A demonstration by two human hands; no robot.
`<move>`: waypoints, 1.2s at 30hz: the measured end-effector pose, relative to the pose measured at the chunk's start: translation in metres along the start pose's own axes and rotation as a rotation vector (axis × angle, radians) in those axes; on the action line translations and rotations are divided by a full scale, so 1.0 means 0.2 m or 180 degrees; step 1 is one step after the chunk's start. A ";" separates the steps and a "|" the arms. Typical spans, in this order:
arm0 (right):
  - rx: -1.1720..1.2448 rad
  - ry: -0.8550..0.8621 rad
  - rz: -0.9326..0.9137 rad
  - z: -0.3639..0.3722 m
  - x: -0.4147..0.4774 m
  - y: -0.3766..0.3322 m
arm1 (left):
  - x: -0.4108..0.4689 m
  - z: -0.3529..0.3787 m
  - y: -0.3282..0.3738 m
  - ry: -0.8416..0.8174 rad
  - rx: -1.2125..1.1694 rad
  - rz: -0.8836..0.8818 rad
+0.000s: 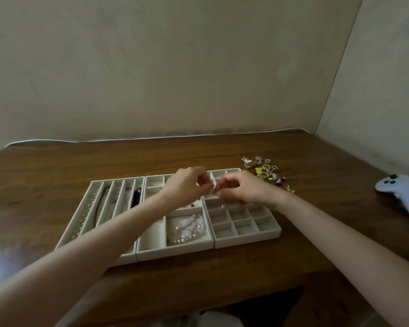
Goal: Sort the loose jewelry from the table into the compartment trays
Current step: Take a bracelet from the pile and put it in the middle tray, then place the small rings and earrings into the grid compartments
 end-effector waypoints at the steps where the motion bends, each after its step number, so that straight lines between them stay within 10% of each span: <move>1: -0.0004 0.0108 0.0045 -0.04 0.00 0.03 | 0.03 0.03 0.03 0.0001 -0.0069 0.0049; 14: -0.0498 0.1677 0.0627 -0.61 0.04 0.57 | 0.38 0.33 0.14 -0.0142 -0.0284 0.0103; 36: -0.1703 0.1147 0.0109 -0.53 0.53 0.53 | 0.61 0.45 0.01 0.0276 -0.0103 -0.0019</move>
Point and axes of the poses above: each hand's wrist, its own x-axis towards the middle knuckle, its own z-axis out of the palm, y = z × x, the point moved 8 cm from there along x, towards the middle knuckle, and after that the axes turned 10 degrees about y, right-handed, at the moved point
